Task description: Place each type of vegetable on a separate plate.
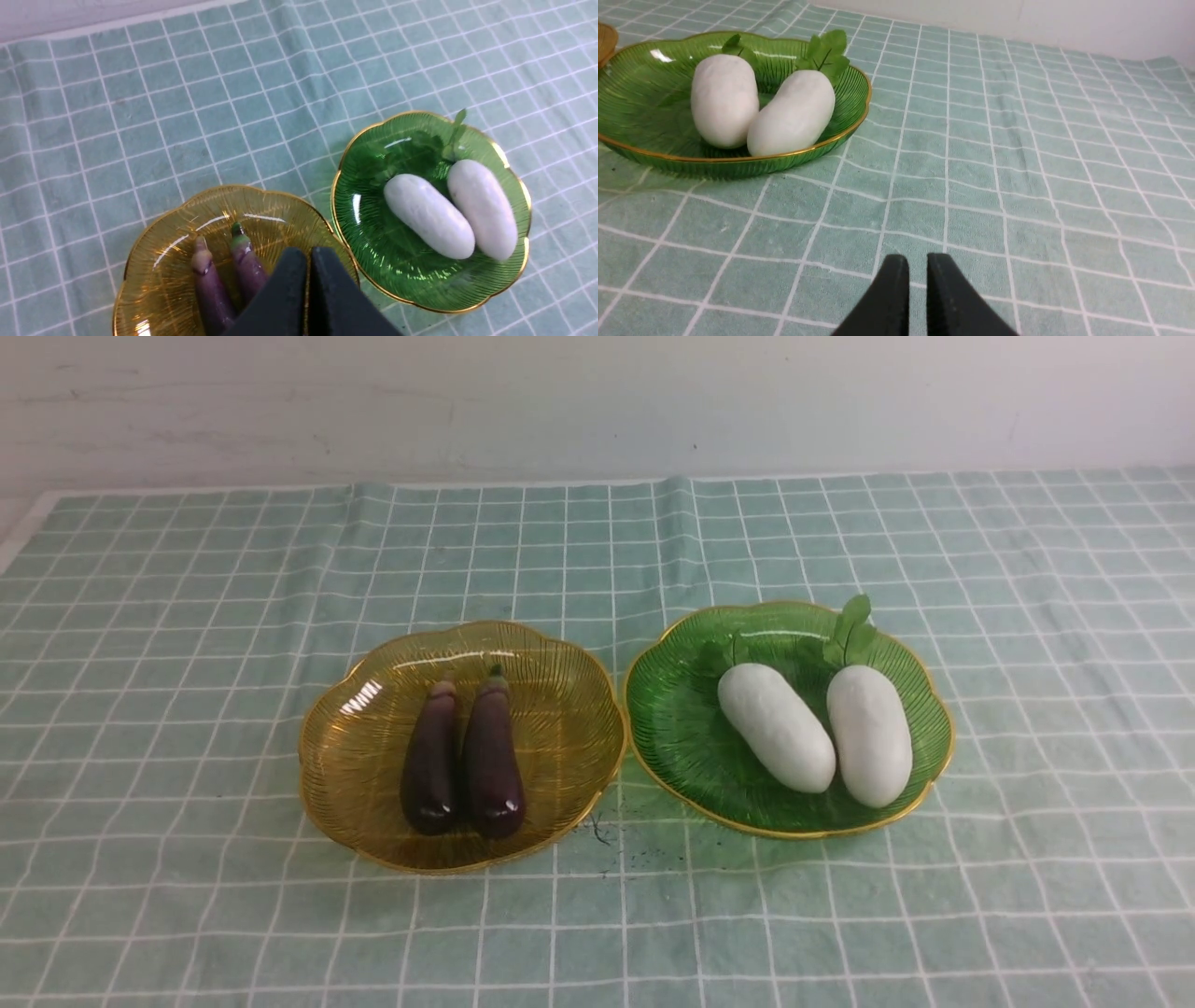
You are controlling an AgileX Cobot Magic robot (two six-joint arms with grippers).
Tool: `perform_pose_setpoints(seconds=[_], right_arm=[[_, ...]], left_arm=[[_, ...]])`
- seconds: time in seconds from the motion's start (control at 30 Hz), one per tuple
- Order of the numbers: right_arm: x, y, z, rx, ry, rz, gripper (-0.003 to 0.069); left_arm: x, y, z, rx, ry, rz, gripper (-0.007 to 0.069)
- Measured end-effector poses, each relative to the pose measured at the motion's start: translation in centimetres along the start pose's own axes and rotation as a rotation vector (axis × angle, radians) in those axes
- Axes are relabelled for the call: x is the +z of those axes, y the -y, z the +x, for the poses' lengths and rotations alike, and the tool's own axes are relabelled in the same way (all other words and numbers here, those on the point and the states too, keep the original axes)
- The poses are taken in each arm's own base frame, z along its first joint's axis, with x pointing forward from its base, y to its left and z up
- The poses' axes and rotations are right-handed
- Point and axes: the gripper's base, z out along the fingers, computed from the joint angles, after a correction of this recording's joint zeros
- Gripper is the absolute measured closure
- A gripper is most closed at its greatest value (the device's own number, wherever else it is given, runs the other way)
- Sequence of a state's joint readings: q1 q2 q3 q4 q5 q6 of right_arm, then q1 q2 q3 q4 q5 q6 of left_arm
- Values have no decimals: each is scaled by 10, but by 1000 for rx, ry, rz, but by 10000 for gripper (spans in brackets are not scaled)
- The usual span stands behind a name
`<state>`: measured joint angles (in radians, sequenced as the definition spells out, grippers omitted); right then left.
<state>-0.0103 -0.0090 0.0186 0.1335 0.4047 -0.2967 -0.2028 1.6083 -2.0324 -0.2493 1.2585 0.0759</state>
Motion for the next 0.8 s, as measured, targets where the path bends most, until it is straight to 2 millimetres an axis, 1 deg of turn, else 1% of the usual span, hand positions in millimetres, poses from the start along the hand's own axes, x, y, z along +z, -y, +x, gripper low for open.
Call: perform_pose_setpoints(seconds=[0.07, 0.2, 0.27, 0.3, 0.33, 0.37, 0.4, 0.43, 0.47, 0.5, 0.53, 0.6, 0.67, 0.7, 0.77, 0.8], right_arm=[[0, 0, 0, -3, 4, -2, 604], [0, 0, 0, -5, 6, -4, 604], [0, 0, -1, -5, 6, -4, 604], [0, 0, -1, -5, 6, -4, 604], [0, 0, -1, -5, 6, -4, 604], [0, 0, -1, -5, 6, -4, 604], [0, 0, -1, -5, 6, -4, 604], [0, 0, -1, -5, 6, -4, 604], [0, 0, 0, -5, 6, -4, 604], [0, 0, 0, -5, 6, -4, 604], [0, 0, 0, -5, 6, -4, 604], [0, 0, 0, -5, 6, -4, 604], [0, 0, -1, -5, 8, -3, 604], [0, 0, -1, -6, 8, -3, 604], [0, 0, -1, -6, 9, -3, 604], [0, 0, -1, -6, 9, -3, 604]], left_arm=[[-15, 4, 7, 1, 12, 5, 632], [-33, 9, 32, -5, -18, 6, 632], [-41, 10, 48, -10, -38, 5, 632], [-43, 11, 59, -15, -59, 5, 632], [-51, 13, 70, -16, -63, 5, 632], [-53, 13, 80, -20, -81, 5, 632], [-54, 13, 85, -21, -85, 5, 632], [-62, 15, 104, -25, -100, 5, 632], [-69, 17, 114, -24, -97, 5, 632], [-75, 18, 132, -25, -109, 1, 632], [-73, 17, 137, -28, -121, 1, 632], [-79, 18, 158, -29, -133, -5, 632], [-84, 19, 200, -35, -154, -7, 632], [-86, 20, 214, -36, -129, -9, 632], [-80, 18, 240, -51, -90, -6, 632], [-80, 19, 248, -54, -51, -5, 632]])
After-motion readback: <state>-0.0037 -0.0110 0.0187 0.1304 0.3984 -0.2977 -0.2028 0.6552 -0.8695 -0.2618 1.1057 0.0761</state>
